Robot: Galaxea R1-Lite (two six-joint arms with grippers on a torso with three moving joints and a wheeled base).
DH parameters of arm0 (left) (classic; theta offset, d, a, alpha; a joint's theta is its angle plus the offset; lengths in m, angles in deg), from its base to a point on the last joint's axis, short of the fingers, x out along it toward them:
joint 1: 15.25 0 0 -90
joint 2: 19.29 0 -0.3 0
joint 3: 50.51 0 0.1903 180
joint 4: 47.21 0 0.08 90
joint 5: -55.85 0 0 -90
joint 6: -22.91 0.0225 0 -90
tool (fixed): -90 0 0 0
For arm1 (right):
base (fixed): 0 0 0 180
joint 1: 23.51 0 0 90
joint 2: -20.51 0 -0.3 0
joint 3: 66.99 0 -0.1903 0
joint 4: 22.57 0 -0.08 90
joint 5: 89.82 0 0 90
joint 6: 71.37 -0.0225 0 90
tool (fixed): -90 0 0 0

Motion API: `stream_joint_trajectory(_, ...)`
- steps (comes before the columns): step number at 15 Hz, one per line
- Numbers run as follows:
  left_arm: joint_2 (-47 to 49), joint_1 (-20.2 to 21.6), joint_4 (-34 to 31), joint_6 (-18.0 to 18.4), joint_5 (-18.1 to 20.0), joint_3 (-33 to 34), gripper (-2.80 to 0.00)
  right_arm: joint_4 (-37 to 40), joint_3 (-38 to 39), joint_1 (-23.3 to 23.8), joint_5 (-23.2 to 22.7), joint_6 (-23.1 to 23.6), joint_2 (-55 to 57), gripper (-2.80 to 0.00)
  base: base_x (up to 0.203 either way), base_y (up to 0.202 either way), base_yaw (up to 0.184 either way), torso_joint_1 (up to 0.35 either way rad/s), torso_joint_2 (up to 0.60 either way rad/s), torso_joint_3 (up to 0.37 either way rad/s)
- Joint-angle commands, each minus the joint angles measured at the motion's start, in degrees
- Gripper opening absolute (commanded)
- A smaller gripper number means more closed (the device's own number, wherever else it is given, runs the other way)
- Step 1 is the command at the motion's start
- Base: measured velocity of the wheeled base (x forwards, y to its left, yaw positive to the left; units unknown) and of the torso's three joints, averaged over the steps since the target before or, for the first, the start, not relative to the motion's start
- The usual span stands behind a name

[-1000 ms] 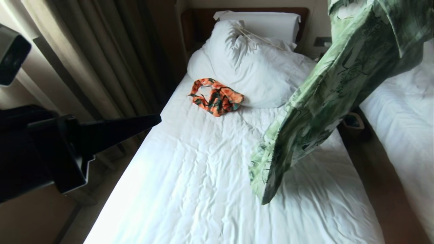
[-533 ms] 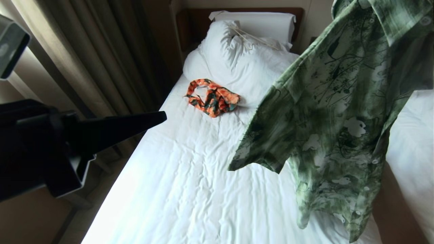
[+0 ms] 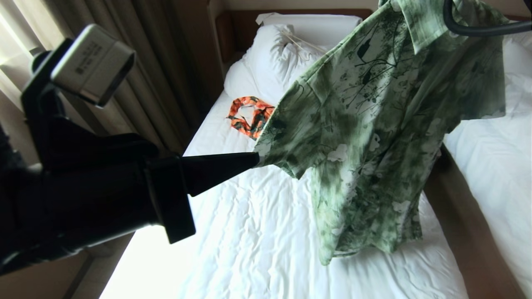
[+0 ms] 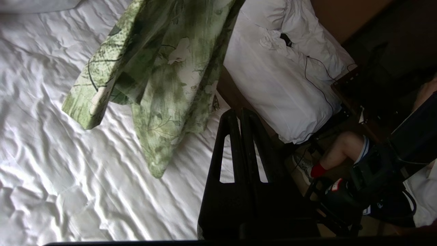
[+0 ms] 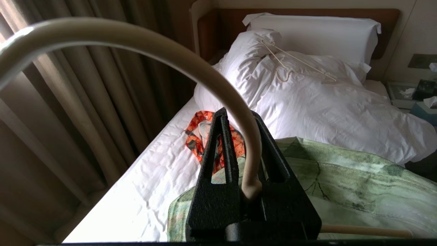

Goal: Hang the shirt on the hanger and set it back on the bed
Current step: Take the clothes hanger out of the clothes

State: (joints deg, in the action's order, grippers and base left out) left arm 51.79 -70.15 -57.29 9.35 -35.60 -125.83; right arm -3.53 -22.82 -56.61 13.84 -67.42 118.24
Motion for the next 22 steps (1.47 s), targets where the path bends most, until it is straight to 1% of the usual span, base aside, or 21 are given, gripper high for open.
stream_joint_trajectory(1, 4.78, 1.46, 2.13, -0.03, -0.04, -0.05, -2.80, -0.07, -0.29, 0.20, -0.19, 0.46, 1.47, -2.80, 0.000, 0.000, 0.000, 0.000, 0.00, 0.000)
stream_joint_trajectory(2, 6.09, 2.89, 3.86, 0.54, -0.02, 0.32, 0.00, -0.07, -0.29, 0.53, -0.27, 0.88, 1.66, -2.80, 0.000, 0.000, 0.000, 0.000, 0.00, 0.000)
stream_joint_trajectory(3, 7.11, 5.00, 6.96, 2.34, 0.20, 1.23, 0.00, -0.07, -0.38, 1.03, -0.60, 1.35, 2.00, -2.80, 0.000, 0.000, 0.000, 0.000, 0.00, 0.000)
stream_joint_trajectory(4, 7.75, 6.49, 8.82, 3.11, 0.89, 1.79, 0.00, -0.07, -0.38, 1.57, -1.29, 1.41, 2.03, -2.80, 0.000, 0.000, 0.000, 0.000, 0.00, 0.000)
stream_joint_trajectory(5, 8.07, 8.43, 9.33, 3.29, 2.28, 1.90, 0.00, -0.07, -0.38, 2.36, -2.21, 1.41, 2.03, -2.80, 0.000, 0.000, 0.000, 0.000, 0.00, 0.000)
stream_joint_trajectory(7, 8.10, 12.03, 9.49, 3.22, 7.39, 2.10, 0.00, -0.07, -0.38, 3.60, -3.57, 2.17, 2.13, -2.80, 0.000, 0.000, 0.000, 0.000, 0.00, 0.000)
stream_joint_trajectory(8, 8.24, 12.46, 9.73, 3.19, 8.22, 2.12, 0.00, -0.07, -0.38, 3.92, -3.65, 2.55, 2.20, -2.80, 0.000, 0.000, 0.000, 0.000, 0.00, 0.000)
stream_joint_trajectory(11, 11.22, 12.08, 10.49, 3.36, 8.28, 1.58, 0.00, -0.07, -0.38, 3.92, -3.65, 2.47, 2.47, -2.80, 0.000, 0.000, 0.000, 0.000, 0.00, 0.000)
stream_joint_trajectory(15, 17.52, 11.37, 17.11, 3.76, 7.93, 0.10, 0.00, -0.07, -0.37, 3.92, -3.65, 2.29, 2.91, -2.80, 0.000, 0.000, 0.000, 0.000, 0.00, 0.000)
stream_joint_trajectory(19, 22.16, 11.79, 18.84, 3.88, 7.72, -1.17, 0.00, -0.07, -0.32, 3.92, -3.65, 2.29, 2.73, -2.80, 0.000, 0.000, 0.000, 0.000, 0.00, 0.000)
stream_joint_trajectory(22, 25.68, 12.23, 24.03, 3.81, 7.64, -0.98, 0.00, -0.07, -0.30, 3.92, -3.65, 2.29, 2.73, -2.80, 0.000, 0.000, 0.000, 0.000, 0.00, 0.000)
